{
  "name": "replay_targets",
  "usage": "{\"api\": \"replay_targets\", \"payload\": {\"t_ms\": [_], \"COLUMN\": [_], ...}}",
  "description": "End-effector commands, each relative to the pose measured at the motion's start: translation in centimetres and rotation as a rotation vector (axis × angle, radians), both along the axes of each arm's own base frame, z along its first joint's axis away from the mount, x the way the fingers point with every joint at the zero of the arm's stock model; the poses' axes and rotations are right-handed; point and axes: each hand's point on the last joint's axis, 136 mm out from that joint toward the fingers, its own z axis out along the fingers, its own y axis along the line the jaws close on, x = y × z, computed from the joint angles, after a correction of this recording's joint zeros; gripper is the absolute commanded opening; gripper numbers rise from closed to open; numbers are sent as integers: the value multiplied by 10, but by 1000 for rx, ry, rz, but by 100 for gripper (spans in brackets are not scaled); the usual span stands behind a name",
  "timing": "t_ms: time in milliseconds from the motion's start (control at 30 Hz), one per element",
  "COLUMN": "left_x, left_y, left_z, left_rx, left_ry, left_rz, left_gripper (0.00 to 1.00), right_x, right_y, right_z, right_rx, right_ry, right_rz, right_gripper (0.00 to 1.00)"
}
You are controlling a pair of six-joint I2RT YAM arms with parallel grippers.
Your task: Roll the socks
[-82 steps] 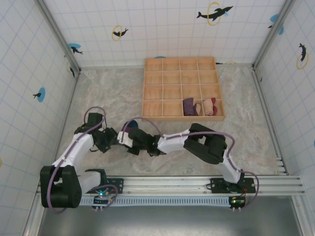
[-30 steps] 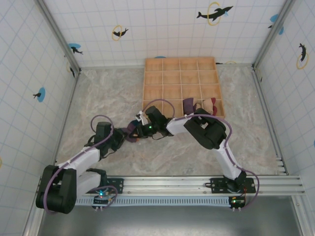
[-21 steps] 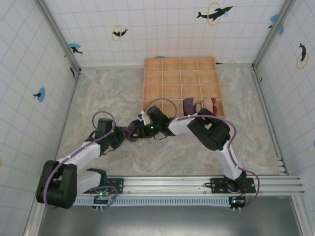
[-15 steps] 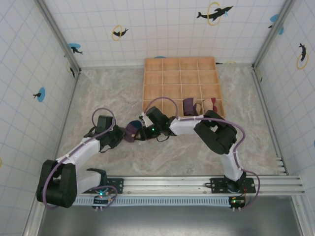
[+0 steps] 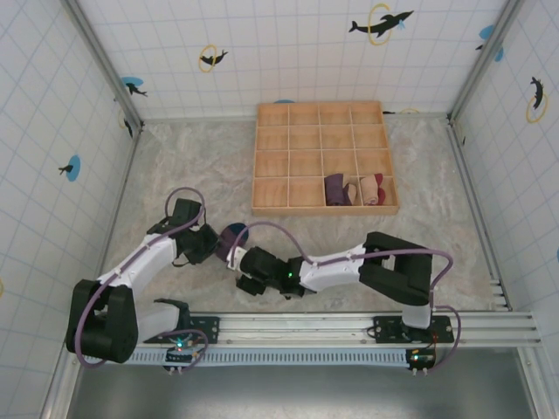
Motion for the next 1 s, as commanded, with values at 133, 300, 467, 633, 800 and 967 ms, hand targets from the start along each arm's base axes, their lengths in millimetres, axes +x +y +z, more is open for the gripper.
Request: {"api": "replay_targets", "payload": {"t_ms": [133, 300, 467, 633, 800, 967], "left_x": [-28, -29, -30, -31, -30, -25], "left_y": [3, 0, 0, -1, -2, 8], "left_z": [-11, -12, -11, -11, -10, -6], "left_rx": [11, -3, -6, -18, -24, -30], "left_ry": [129, 133, 134, 133, 124, 105], "left_rz": [-28, -28, -30, -26, -24, 10], "left_gripper": [0, 0, 0, 0, 0, 14], "right_x": [18, 21, 29, 39, 47, 33], "right_y": [23, 38, 47, 48, 32, 15], "right_z": [20, 12, -1, -17, -40, -57], "right_rx": [30, 14, -6, -30, -81, -79], "right_ry": [-391, -441, -449, -411, -332, -181], "right_rz": [1, 8, -4, -31, -58, 7], "right_gripper": [77, 76, 74, 65, 28, 4]}}
